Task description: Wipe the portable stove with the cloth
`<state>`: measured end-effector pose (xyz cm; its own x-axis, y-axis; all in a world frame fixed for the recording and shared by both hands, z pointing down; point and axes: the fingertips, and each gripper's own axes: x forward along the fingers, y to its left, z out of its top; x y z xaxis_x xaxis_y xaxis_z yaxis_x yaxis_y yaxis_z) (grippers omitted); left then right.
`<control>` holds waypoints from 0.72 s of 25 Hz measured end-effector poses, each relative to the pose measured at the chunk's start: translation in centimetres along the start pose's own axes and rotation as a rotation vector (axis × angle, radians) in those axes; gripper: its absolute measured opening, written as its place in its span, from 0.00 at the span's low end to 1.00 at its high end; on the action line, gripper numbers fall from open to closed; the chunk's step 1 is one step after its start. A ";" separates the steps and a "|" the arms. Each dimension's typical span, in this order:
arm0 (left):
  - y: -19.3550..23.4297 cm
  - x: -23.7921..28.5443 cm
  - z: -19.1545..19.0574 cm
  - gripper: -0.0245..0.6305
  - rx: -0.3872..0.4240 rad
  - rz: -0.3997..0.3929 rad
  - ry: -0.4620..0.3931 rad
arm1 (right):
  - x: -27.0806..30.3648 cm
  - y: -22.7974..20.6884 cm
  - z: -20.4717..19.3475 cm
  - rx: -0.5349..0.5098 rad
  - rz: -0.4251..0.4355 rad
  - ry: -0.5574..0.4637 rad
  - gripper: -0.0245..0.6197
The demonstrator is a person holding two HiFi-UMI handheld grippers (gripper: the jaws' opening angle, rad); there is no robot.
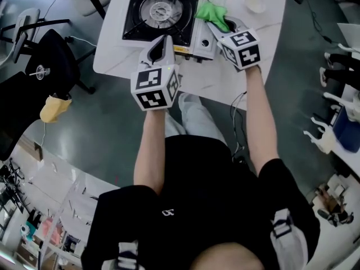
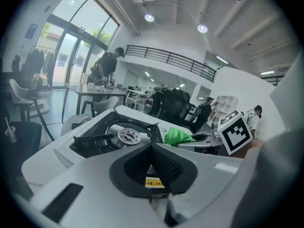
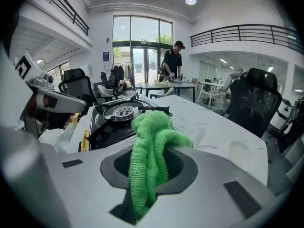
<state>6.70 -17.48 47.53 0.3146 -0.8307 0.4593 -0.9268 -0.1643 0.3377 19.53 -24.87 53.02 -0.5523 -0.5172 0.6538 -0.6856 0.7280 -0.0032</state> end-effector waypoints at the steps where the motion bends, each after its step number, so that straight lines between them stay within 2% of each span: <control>1: -0.2 0.0 -0.1 0.03 0.002 -0.005 0.003 | -0.2 0.3 -0.2 0.008 0.004 -0.001 0.14; 7: -0.8 0.0 -0.5 0.03 0.013 -0.022 0.017 | -1.5 2.3 -1.2 0.032 0.022 -0.012 0.14; 13: -0.6 0.1 -0.6 0.03 0.060 -0.020 0.034 | -2.1 4.7 -1.9 0.068 0.020 -0.036 0.14; 18: -3.1 0.6 0.5 0.03 0.103 -0.095 0.025 | -3.5 6.1 -3.0 0.160 0.028 -0.024 0.14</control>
<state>9.66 -17.75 46.39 0.4054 -0.7956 0.4503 -0.9085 -0.2960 0.2950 18.65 -17.28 52.98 -0.5820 -0.5103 0.6332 -0.7357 0.6622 -0.1426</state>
